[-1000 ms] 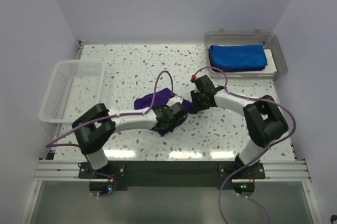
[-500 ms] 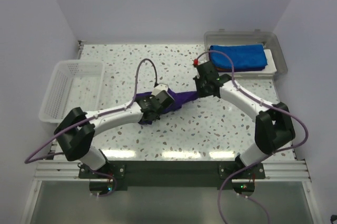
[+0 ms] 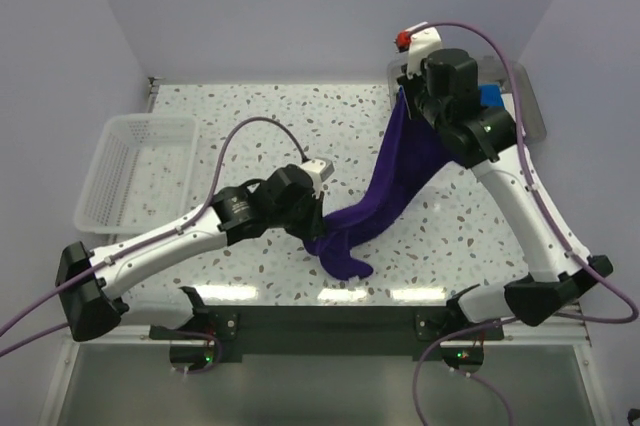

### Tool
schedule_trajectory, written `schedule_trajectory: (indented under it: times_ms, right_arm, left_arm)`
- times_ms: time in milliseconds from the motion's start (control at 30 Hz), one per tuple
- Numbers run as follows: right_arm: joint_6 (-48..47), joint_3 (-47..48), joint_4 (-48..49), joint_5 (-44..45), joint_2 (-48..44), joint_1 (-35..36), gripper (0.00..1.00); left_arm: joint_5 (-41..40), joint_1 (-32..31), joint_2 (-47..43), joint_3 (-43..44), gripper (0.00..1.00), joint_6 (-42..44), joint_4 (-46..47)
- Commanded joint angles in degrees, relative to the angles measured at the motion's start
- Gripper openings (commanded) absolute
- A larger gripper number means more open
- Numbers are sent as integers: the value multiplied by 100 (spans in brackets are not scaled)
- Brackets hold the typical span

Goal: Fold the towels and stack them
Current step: Flatten out the crumpled towel

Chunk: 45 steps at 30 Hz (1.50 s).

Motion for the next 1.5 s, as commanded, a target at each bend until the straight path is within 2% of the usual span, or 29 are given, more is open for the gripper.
schedule_trajectory:
  times_ms: [0, 67, 267, 333, 367, 400, 433, 467, 533, 567, 600, 667, 767, 900, 1000, 1133, 1233, 1300, 1433, 1467]
  right_arm:
    - [-472, 122, -406, -276, 677, -10, 0]
    - [-331, 34, -178, -740, 1062, 7, 0]
    - [-50, 191, 499, -1647, 2311, 270, 0]
    - [12, 698, 439, -1744, 3040, 541, 8]
    - [73, 867, 378, -1753, 3460, 717, 22]
    - [73, 1008, 368, -1762, 3656, 719, 28]
    - [169, 1218, 377, -1780, 3797, 858, 30]
    - [214, 1325, 281, -1788, 3903, 894, 36]
    - [345, 1414, 175, -1788, 3992, 930, 45]
    - [389, 1300, 192, -1667, 3905, 930, 53]
    - [407, 1151, 253, -1483, 3782, 913, 57]
    - [451, 668, 245, -1253, 3395, 711, 61]
    - [627, 9, 88, -1323, 2894, 149, 62]
    - [601, -966, 95, -1507, 2340, -475, 61]
    - [758, -1635, 271, -1534, 2120, -836, 59]
    - [1136, -2259, 561, -1507, 1988, -1056, 57]
    - [1364, -2409, 667, -1481, 2032, -1056, 56]
    - [1444, -2488, 798, -1472, 2058, -1056, 56]
    - [1532, -2612, 948, -1490, 2120, -1056, 56]
    - [1550, -2620, 983, -1525, 2128, -1056, 56]
  left_arm:
    - [435, 61, -208, -1026, 0, -822, -466]
    - [154, 132, -419, -1648, 0, -1094, -405]
    - [161, 571, -621, -2381, 2, -1280, -536]
    - [162, 571, -709, -2469, 11, -1368, -554]
    - [153, 571, -814, -2557, 17, -1429, -554]
    - [153, 580, -867, -2584, 21, -1465, -563]
    - [153, 580, -920, -2601, 26, -1508, -580]
    - [144, 580, -1016, -2602, 36, -1587, -633]
    - [48, 580, -1192, -2558, 44, -1667, -799]
    - [-5, 589, -1228, -2427, 56, -1685, -905]
    - [-205, 624, -1263, -2321, 63, -1676, -1019]
    - [-532, 703, -1211, -1910, 80, -1458, -1274]
    - [-752, 992, -808, -1260, 89, -862, -1249]
    - [-998, 1361, 176, -327, 88, -34, -950]
    - [-1016, 1625, 1125, 358, 83, 503, -537]
    - [-1104, 1714, 2599, 1307, 70, 995, -125]
    - [-999, 1696, 3330, 1774, 63, 1127, -28]
    - [-964, 1705, 3561, 1837, 58, 1163, 87]
    - [-928, 1661, 3956, 1732, 36, 1128, 237]
    - [-963, 1626, 3975, 1662, 34, 1093, 254]
